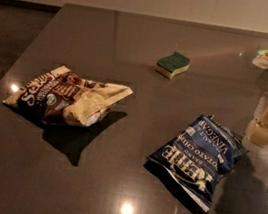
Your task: Move brown chip bag near sponge
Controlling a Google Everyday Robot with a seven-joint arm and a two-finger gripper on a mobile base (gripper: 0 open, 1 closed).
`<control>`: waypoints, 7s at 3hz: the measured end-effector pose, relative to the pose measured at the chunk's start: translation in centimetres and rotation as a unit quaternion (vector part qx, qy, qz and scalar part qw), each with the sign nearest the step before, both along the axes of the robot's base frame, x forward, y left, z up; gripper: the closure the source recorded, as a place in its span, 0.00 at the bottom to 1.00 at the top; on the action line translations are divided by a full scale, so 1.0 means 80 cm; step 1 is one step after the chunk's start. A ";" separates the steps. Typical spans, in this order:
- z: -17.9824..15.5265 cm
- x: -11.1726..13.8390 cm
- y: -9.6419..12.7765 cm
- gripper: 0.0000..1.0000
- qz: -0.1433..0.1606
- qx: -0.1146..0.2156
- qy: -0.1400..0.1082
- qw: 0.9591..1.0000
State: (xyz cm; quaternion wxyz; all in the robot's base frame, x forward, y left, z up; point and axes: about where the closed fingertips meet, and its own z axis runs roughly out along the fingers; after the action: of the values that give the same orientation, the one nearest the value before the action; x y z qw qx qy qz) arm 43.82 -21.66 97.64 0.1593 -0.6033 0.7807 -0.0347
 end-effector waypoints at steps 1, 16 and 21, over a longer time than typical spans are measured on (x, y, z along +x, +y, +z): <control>0.001 0.000 0.001 0.00 0.001 -0.001 -0.002 1.000; -0.035 0.149 0.312 1.00 0.150 0.043 -0.009 0.988; -0.033 0.182 0.078 0.85 0.010 0.047 -0.016 0.999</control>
Offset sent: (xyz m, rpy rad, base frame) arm 0.0102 0.1175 0.0182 0.1505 0.0756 0.2185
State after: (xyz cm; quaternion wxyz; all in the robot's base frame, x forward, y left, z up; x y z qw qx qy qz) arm 58.36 -15.43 95.03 0.2001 -0.6020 0.7730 -0.0057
